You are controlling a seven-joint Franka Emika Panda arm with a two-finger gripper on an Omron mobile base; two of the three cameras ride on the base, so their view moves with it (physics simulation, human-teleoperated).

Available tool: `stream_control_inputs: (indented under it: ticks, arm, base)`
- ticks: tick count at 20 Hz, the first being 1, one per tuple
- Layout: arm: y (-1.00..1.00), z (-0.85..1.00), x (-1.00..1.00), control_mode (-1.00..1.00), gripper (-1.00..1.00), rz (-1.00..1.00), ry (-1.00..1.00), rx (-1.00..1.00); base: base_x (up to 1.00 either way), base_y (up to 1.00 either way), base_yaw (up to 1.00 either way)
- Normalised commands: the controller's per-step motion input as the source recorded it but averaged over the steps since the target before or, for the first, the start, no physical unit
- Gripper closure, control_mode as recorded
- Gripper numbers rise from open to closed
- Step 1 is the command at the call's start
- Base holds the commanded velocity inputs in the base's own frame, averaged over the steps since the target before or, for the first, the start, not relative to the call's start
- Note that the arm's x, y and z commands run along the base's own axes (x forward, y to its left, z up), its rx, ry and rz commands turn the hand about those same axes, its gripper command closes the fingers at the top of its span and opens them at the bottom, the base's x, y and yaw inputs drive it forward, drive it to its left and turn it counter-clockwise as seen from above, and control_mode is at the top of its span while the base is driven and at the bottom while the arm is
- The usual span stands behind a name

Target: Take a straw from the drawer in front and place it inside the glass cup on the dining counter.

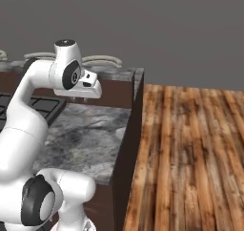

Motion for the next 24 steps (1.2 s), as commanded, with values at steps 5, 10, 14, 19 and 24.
stream_control_inputs:
  ticks: [5, 10, 14, 19, 24]
  arm:
    - [0.00, 0.00, 0.00, 1.00, -1.00, 0.00, 0.00, 0.00]
    - [0.00, 0.00, 0.00, 1.00, -1.00, 0.00, 0.00, 0.00]
    - [0.00, 0.00, 0.00, 1.00, -1.00, 0.00, 0.00, 0.00]
    - [0.00, 0.00, 0.00, 1.00, -1.00, 0.00, 0.00, 0.00]
    - [0.00, 0.00, 0.00, 1.00, -1.00, 0.00, 0.00, 0.00]
  base:
    - [-0.37, 0.00, 0.00]
    - [-0.72, 0.00, 0.00]
    - [-0.27, -0.15, 0.10]
    - [0.00, -0.66, 0.42]
    - [-0.02, -0.93, 0.51]
